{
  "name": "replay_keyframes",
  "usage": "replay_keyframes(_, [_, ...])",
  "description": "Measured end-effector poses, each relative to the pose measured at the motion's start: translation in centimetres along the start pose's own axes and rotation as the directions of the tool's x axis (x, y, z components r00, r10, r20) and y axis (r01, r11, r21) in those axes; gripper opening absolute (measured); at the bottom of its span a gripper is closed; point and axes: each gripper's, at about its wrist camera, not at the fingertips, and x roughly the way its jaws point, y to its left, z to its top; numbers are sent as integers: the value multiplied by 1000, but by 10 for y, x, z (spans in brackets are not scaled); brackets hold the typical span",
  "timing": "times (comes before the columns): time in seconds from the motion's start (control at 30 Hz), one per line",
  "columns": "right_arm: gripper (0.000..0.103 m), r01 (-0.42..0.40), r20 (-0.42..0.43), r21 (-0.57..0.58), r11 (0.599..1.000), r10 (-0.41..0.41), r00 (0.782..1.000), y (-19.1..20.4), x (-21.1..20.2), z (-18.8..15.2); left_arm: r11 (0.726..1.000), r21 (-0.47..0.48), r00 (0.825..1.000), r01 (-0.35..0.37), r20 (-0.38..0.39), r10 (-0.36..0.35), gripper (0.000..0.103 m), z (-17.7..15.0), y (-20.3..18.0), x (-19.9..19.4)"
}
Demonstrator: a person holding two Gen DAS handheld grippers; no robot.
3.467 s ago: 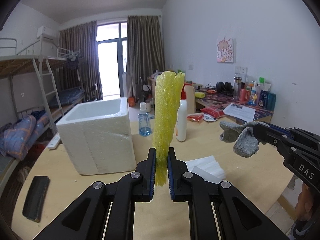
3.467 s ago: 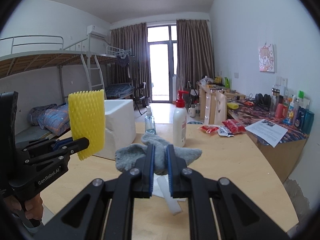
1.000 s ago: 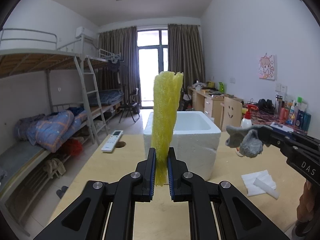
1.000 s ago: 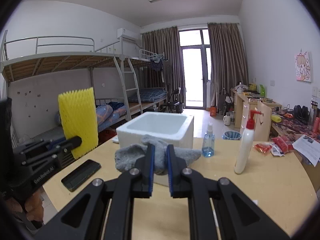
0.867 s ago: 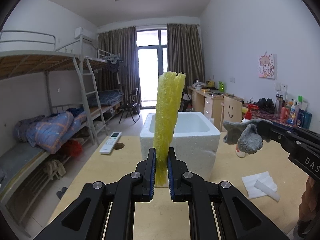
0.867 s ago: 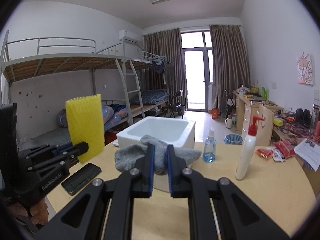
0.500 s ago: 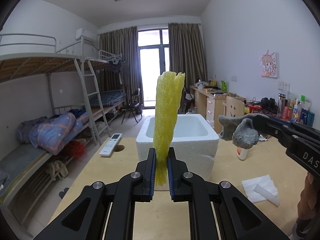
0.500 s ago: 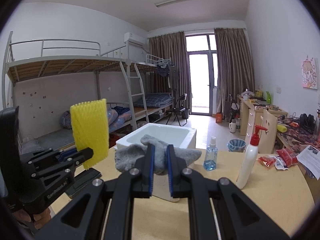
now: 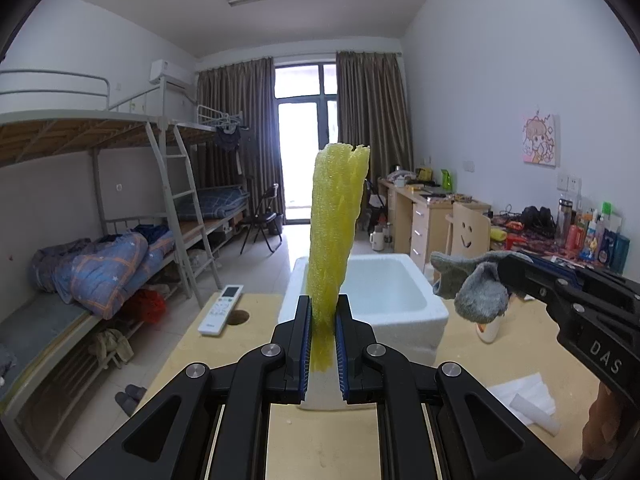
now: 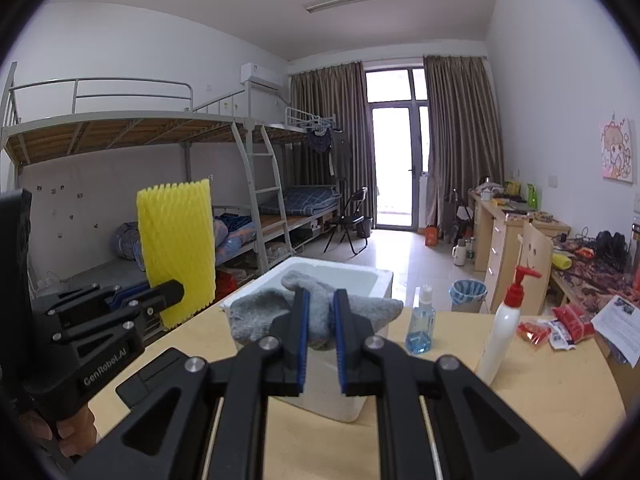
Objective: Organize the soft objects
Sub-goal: 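Carry the foam sleeve and grey sock together over the white foam box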
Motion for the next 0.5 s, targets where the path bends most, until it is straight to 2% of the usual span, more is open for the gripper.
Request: replay_keyframes(0.5, [15, -2, 11, -9, 1000, 2, 1000, 1, 8, 17, 1000, -9, 1000, 1, 16, -1, 12, 15, 4, 6])
